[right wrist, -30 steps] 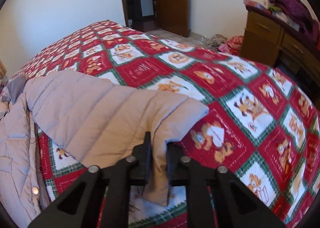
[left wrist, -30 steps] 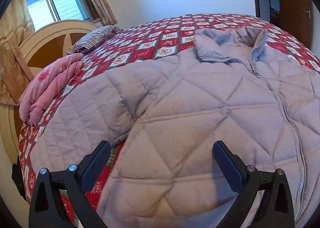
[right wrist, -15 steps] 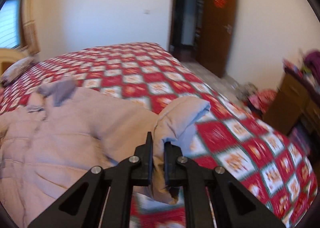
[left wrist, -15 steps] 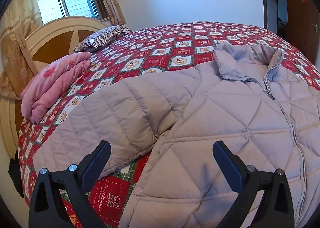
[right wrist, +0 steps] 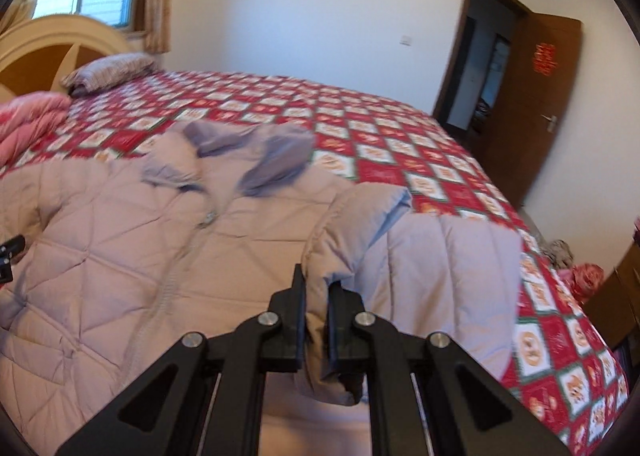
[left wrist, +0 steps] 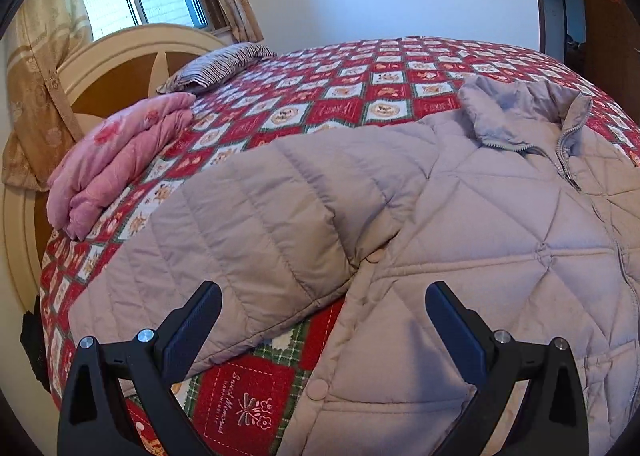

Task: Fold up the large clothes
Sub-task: 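Fold the held sleeve across the jacket body and open the right gripper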

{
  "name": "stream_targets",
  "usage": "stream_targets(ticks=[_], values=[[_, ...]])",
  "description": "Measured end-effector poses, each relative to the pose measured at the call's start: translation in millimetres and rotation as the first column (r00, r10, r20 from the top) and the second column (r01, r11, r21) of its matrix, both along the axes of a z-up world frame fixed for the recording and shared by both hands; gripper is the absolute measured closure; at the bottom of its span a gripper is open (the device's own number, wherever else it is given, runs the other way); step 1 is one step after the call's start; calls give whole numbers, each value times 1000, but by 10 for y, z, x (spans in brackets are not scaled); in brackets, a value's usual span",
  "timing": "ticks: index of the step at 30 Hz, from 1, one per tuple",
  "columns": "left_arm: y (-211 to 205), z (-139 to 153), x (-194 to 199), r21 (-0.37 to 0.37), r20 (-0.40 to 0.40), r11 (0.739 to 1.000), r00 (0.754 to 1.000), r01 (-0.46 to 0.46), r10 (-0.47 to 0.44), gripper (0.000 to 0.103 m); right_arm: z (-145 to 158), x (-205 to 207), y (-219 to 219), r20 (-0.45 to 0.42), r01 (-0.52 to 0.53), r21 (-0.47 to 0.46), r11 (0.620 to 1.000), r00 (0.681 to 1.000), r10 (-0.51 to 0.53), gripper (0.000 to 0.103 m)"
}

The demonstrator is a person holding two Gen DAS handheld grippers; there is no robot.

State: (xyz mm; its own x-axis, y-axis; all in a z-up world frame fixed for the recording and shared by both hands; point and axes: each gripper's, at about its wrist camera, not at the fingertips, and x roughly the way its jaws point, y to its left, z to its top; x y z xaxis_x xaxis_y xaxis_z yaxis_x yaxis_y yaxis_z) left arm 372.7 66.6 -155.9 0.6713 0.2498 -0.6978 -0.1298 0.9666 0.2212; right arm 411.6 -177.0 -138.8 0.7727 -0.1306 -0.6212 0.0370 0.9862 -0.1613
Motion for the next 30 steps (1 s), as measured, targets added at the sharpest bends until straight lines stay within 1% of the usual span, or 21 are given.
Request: stream_targets(ticks=[2, 3, 4, 5, 6, 8, 11, 13, 14, 16, 18, 20, 22, 24, 27, 28, 29, 30], values=[[-13, 19, -7, -5, 2, 1000, 1000, 3, -3, 1, -101, 73, 136, -26, -37, 19, 999, 999, 38, 85], [-25, 33, -11, -5, 6, 1000, 1000, 2, -2, 1, -119, 71, 169, -38, -54, 36, 998, 998, 56, 78], [-33, 55, -10, -8, 12, 1000, 1000, 1, -1, 1, -120, 42, 212, -56, -82, 65, 995, 995, 86, 54], [-43, 78, -7, -12, 15, 1000, 1000, 1, -1, 1, -108, -17, 250, -53, -114, 93, 989, 991, 120, 36], [-61, 106, 3, -16, 16, 1000, 1000, -4, 5, 1, -87, -76, 278, -37, -131, 98, 986, 990, 136, 33], [-129, 170, 20, -40, 16, 999, 1000, -2, 3, 1, -24, -275, 334, -8, -158, 51, 986, 987, 159, 33], [-331, 275, 10, -63, 26, 997, 999, 34, -32, 1, 70, -482, 203, 14, -168, 59, 984, 986, 167, 33], [-561, 340, -13, -64, 40, 995, 997, 71, -68, 1, 123, -622, -18, 36, -132, 72, 989, 991, 130, 31], [-720, 365, -26, -70, 41, 992, 994, 103, -101, 1, 132, -653, -109, 41, -114, 79, 990, 993, 111, 31], [-956, 379, -34, -83, 33, 987, 990, 138, -136, 1, 130, -726, -326, 48, -62, 78, 995, 997, 58, 31], [-1234, 364, -29, -105, 15, 978, 984, 180, -179, 1, 96, -757, -534, 41, 3, 59, 998, 999, -6, 31], [-1534, 314, -23, -132, -6, 967, 975, 218, -221, 1, 32, -771, -771, 28, 67, 71, 995, 997, -69, 31], [-1774, 251, -4, -162, -35, 955, 966, 247, -256, 1, -1, -808, -943, 21, 96, 86, 992, 995, -98, 31], [-2048, 163, 36, -193, -63, 944, 956, 269, -285, 1, -29, -847, -1064, 22, 119, 80, 990, 992, -121, 31], [-2354, 65, 100, -220, -83, 931, 945, 291, -315, 2, -107, -905, -1219, 8, 143, 82, 986, 989, -144, 31], [-2458, 35, 122, -234, -88, 923, 939, 306, -333, 4, -128, -933, -1265, 6, 152, 81, 985, 988, -153, 31], [-2539, 1, 142, -247, -97, 915, 931, 319, -351, 19, -144, -966, -1321, 6, 159, 80, 984, 987, -160, 29], [-2598, -25, 146, -260, -108, 908, 925, 328, -365, 40, -169, -994, -1380, 5, 171, 79, 982, 985, -172, 28]])
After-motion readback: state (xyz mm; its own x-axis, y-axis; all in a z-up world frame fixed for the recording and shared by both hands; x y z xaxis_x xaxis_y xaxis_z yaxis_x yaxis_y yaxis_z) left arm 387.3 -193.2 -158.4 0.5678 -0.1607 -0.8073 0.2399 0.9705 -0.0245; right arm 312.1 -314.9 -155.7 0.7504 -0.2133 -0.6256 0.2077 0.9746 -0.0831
